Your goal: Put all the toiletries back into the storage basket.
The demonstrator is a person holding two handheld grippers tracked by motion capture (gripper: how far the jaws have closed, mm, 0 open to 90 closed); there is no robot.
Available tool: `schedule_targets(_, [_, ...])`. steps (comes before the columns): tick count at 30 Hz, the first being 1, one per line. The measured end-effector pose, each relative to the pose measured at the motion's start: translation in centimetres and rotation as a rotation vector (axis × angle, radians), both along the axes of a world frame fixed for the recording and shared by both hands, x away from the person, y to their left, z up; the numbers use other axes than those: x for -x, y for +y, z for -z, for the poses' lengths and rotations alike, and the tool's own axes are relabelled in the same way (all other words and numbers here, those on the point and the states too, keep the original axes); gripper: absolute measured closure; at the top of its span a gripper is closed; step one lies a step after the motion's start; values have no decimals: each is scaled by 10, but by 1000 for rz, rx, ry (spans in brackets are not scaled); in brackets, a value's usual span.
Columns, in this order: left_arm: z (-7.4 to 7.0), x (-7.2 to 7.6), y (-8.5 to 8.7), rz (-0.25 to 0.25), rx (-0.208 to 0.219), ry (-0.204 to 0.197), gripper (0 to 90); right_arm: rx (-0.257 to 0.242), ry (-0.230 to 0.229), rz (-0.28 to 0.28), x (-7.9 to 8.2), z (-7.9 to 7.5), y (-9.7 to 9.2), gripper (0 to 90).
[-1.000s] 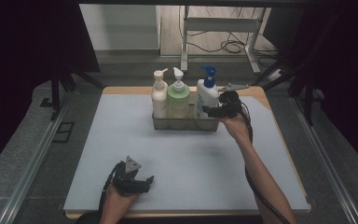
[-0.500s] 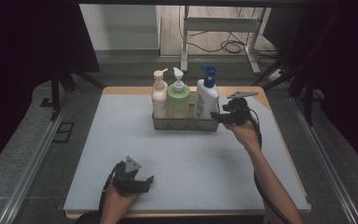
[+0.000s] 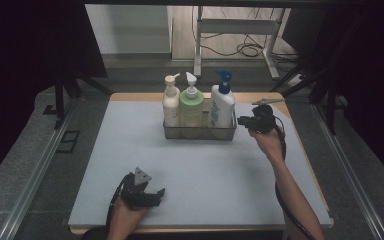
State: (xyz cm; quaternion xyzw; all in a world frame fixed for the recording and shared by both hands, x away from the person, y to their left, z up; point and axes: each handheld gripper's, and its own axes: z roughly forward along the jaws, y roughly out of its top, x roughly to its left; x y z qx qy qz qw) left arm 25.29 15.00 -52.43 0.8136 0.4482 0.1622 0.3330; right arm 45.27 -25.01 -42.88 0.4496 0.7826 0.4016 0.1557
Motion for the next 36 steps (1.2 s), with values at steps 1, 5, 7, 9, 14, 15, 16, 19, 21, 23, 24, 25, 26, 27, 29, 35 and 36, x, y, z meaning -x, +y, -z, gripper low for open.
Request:
schedule_targets(1, [0,0,0,0,0,0,121,1,0,1,-1,1,1,833])
schedule_targets(5, [0,0,0,0,0,0,121,29,-2,12,-7,3,6,895])
schedule_targets(7, [0,0,0,0,0,0,121,38,4,24,-10,5,9,897])
schedule_targets(9, [0,0,0,0,0,0,121,39,7,30,-13,7,10,898])
schedule_targets(14, [0,0,0,0,0,0,121,34,20,41,-21,11,14,898])
schedule_targets(15, [0,0,0,0,0,0,121,38,22,44,-22,12,15,897])
schedule_targets(16, [0,0,0,0,0,0,121,38,23,42,-24,12,16,898])
schedule_targets(19, [0,0,0,0,0,0,121,36,27,42,-28,13,20,897])
schedule_targets(21, [0,0,0,0,0,0,121,43,27,40,-31,14,22,897])
schedule_targets(23, [0,0,0,0,0,0,121,42,30,39,-33,15,25,897])
schedule_targets(24, [0,0,0,0,0,0,121,44,31,39,-34,16,26,897])
schedule_targets(25, [0,0,0,2,-4,1,121,43,32,40,-36,17,27,897])
schedule_targets(26, [0,0,0,1,-3,1,121,41,33,39,-37,17,28,897])
schedule_targets(27, [0,0,0,1,-3,1,121,39,38,39,-37,18,29,897])
schedule_targets(29, [0,0,0,1,-3,1,121,42,40,38,-39,20,30,897])
schedule_targets(35, [0,0,0,1,-2,1,121,32,51,31,-43,25,31,897])
schedule_targets(36, [0,0,0,1,-3,1,121,29,52,31,-43,25,31,897])
